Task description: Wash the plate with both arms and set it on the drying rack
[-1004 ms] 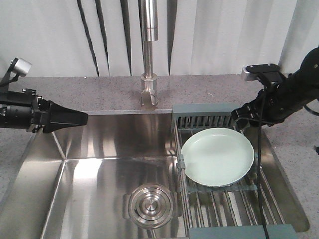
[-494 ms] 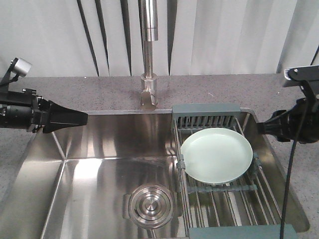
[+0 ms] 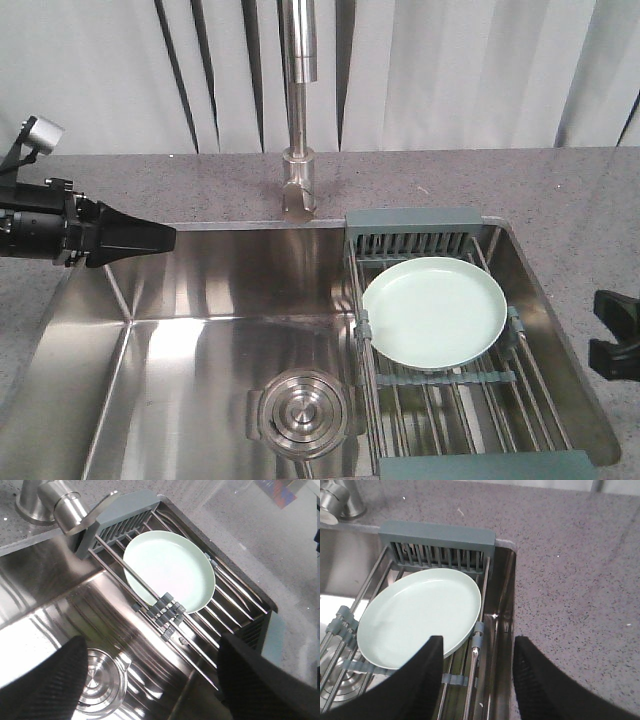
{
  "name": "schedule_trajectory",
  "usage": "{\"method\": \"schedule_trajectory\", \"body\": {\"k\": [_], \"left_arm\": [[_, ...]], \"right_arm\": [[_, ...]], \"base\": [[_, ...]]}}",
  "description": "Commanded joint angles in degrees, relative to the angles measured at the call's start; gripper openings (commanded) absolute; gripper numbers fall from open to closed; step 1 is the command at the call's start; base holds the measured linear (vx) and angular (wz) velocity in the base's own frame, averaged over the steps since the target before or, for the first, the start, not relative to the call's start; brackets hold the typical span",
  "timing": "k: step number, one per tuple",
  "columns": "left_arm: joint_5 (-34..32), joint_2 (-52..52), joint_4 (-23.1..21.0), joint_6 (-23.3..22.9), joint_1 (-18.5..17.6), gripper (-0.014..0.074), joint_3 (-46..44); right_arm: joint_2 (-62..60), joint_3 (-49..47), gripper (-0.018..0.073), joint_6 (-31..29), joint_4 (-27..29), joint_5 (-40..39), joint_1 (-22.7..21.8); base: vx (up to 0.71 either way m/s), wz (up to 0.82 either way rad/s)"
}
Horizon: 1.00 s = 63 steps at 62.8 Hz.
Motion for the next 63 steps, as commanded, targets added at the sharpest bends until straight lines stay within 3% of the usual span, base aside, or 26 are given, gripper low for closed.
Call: {"method": "schedule_trajectory", "body": {"k": [1,16,30,46,63], "left_arm": [[3.23,-2.48,-3.71,0.03,0.09,0.0517,-1.32],[3.23,-2.48,-3.71,0.03,0.09,0.0517,-1.32],[3.23,-2.48,-3.71,0.03,0.09,0.0517,-1.32],[3.23,-2.48,-3.71,0.03,0.09,0.0517,-1.32],[3.23,-2.48,-3.71,0.03,0.09,0.0517,-1.32]], "right_arm": [[-6.26,0.54,0.0329,-0.37,0.38,-1.83,-0.18],[-22.18,4.4,0.0329,-0.18,0.38,6.31,-0.18],[-31.88,8.79,0.0329,4.22,3.31,7.67,-0.18],[-34.15,12.76,0.0329,-0.59,1.86,2.61,-0.18],[-34.15,13.1,0.0329,-0.6,2.06,3.57,-0.18]], "base": [[0.0,0.0],[0.0,0.0],[0.0,0.0],[0.0,0.0],[0.0,0.0]]}}
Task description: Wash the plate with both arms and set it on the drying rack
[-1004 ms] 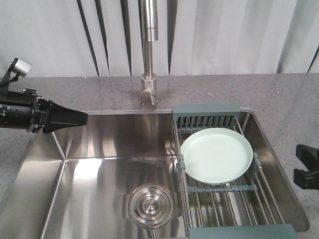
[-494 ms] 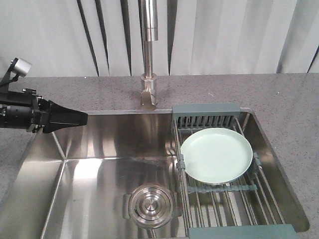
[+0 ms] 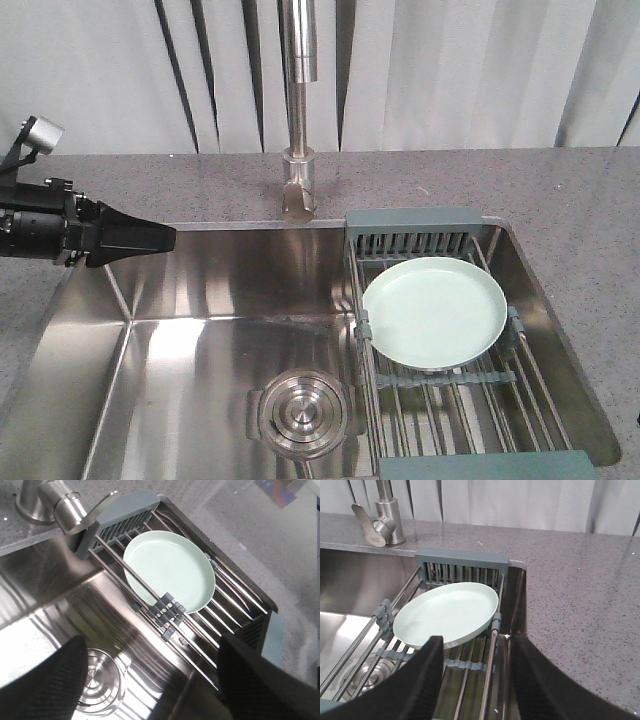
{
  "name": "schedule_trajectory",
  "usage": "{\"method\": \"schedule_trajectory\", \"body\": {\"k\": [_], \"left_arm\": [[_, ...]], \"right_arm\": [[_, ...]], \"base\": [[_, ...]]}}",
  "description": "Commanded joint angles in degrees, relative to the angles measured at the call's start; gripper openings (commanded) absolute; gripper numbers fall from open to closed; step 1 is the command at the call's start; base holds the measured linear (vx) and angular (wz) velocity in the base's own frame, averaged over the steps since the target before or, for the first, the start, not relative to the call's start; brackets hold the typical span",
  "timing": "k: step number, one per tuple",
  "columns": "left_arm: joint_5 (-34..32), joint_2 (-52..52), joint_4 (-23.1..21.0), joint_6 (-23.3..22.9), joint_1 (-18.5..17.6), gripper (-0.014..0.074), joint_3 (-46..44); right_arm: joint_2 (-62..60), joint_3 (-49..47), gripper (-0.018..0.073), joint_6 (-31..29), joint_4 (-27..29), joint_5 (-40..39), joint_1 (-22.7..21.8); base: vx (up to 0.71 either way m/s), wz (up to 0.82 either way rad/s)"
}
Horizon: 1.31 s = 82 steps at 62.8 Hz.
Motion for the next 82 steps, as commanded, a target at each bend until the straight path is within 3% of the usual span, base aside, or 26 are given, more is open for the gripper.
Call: {"method": "schedule_trajectory", "body": {"k": [1,72,77,82], "left_arm": [[3.23,-2.48,-3.71,0.03,0.09,0.0517,-1.32],[1.78,-2.48,-3.76,-0.02,0.09,0.0517,-1.32],[3.22,-2.48,-3.82,-0.08,-0.18,0.0491,-1.32],[3.38,-2.48,-4.12,0.24,-1.48,0.0407,-1.38]], "right_arm": [[0.61,-1.42,0.0329,-0.8,0.17,-4.15,-0.18],[0.61,-1.42,0.0329,-0.8,0.17,-4.09,-0.18],[0.61,-1.42,0.0329,-0.8,0.17,-4.09,-0.18],[0.61,-1.42,0.0329,-0.8,0.17,-4.09,-0.18]], "base": [[0.0,0.0],[0.0,0.0],[0.0,0.0],[0.0,0.0]]}}
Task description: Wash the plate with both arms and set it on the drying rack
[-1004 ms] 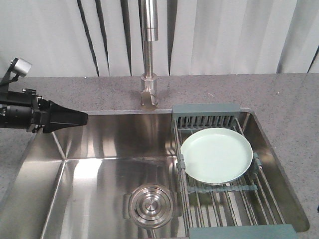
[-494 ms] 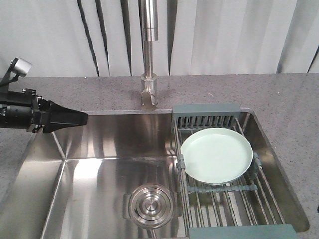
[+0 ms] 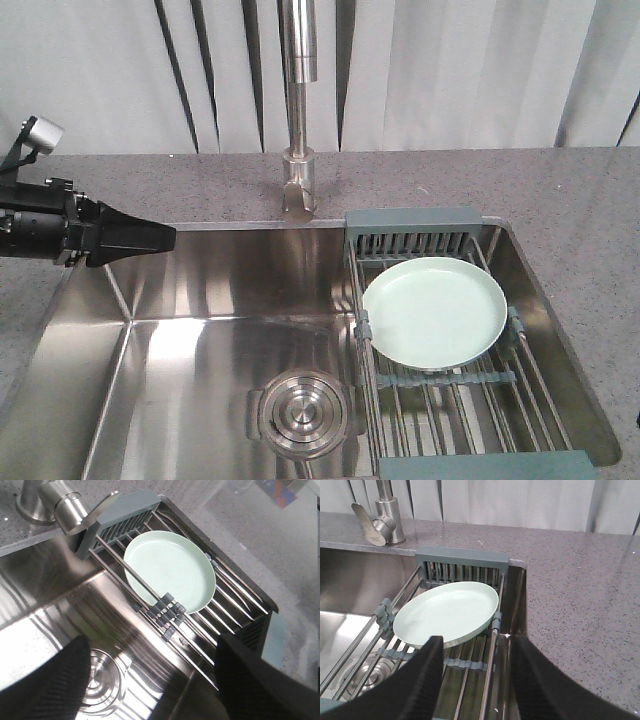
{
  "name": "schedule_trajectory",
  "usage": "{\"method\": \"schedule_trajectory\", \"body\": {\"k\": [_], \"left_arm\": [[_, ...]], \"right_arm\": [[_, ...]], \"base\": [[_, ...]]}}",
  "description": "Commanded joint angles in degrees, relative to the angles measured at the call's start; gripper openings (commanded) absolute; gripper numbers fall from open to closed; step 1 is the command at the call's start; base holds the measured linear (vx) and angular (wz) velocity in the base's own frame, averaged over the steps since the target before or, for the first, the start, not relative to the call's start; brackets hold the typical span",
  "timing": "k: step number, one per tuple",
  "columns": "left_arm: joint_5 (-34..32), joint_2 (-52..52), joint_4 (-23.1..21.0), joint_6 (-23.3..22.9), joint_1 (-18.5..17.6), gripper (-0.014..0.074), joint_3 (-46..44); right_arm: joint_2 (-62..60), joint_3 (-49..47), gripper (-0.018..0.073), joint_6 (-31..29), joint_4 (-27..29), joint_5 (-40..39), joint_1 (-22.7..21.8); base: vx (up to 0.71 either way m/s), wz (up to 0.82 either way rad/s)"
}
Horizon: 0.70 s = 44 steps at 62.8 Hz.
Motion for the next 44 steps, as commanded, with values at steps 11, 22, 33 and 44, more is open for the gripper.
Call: {"method": "schedule_trajectory", "body": {"k": [11,22,33,44], "left_arm": [[2.66,-1.26,-4.18,0.65,-6.38,0.0086,-4.42],[2.69,2.68,-4.45,0.31,-11.25,-0.0007,-10.85],[1.78,8.65,-4.4,0.36,-15.72,-0.0007,-16.57],[0.6,14.84,-4.4,0.36,-18.94,-0.0006,-22.93]], "right_arm": [[0.68,-1.57,0.0329,-0.78,0.12,-4.16,-0.18],[0.68,-1.57,0.0329,-0.78,0.12,-4.16,-0.18],[0.68,-1.57,0.0329,-0.78,0.12,-4.16,-0.18],[0.68,-1.57,0.0329,-0.78,0.12,-4.16,-0.18]], "base": [[0.0,0.0],[0.0,0.0],[0.0,0.0],[0.0,0.0]]}}
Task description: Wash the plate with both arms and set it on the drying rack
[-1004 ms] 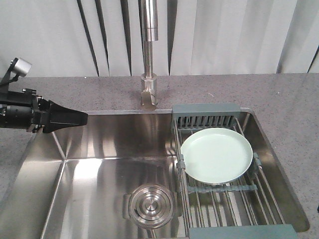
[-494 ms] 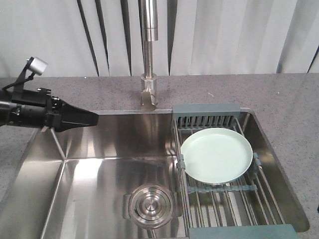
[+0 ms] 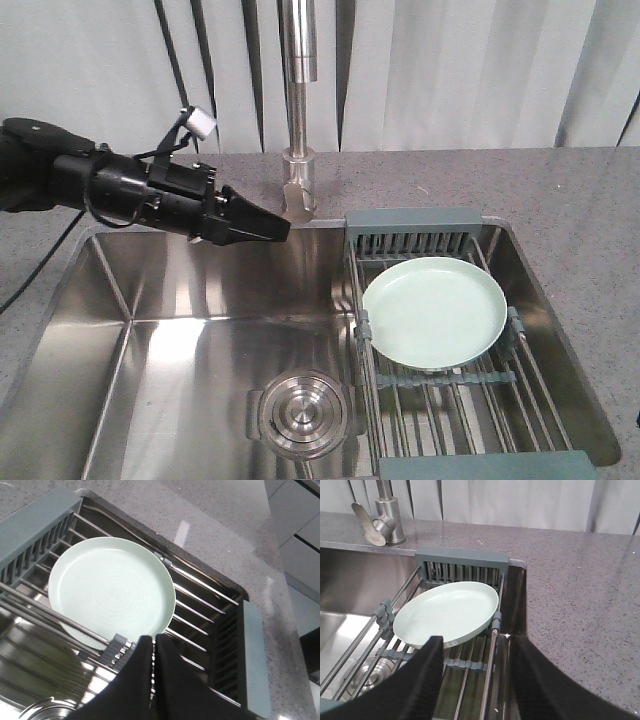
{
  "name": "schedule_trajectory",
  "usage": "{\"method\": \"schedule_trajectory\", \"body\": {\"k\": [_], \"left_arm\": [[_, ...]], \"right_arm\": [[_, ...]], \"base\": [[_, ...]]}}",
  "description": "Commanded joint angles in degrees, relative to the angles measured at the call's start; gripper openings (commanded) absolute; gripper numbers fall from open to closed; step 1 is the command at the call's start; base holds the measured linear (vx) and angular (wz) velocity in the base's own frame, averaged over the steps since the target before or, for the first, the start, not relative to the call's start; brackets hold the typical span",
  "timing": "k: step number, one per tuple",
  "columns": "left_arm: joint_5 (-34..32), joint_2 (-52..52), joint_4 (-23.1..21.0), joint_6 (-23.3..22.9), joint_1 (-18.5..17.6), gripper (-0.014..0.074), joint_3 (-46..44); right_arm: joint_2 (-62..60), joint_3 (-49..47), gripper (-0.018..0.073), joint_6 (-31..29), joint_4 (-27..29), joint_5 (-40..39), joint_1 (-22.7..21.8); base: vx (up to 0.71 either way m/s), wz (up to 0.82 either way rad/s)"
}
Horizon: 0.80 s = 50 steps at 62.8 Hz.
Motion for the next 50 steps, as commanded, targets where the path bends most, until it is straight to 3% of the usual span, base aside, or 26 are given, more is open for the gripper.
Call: {"method": "schedule_trajectory", "body": {"k": [1,31,50], "left_arm": [[0.8,0.76,-4.21,0.12,-1.61,-0.0006,-5.15],[-0.54,17.98,-3.98,-0.49,-2.63,-0.0006,-26.52],[-4.81,24.36,-3.83,-6.25,-2.46,-0.0006,-39.51]], "right_arm": [[0.68,-1.57,0.0329,-0.78,0.12,-4.16,-0.18],[0.68,-1.57,0.0329,-0.78,0.12,-4.16,-0.18],[0.68,-1.57,0.0329,-0.78,0.12,-4.16,-0.18]], "base": [[0.0,0.0],[0.0,0.0],[0.0,0.0]]}}
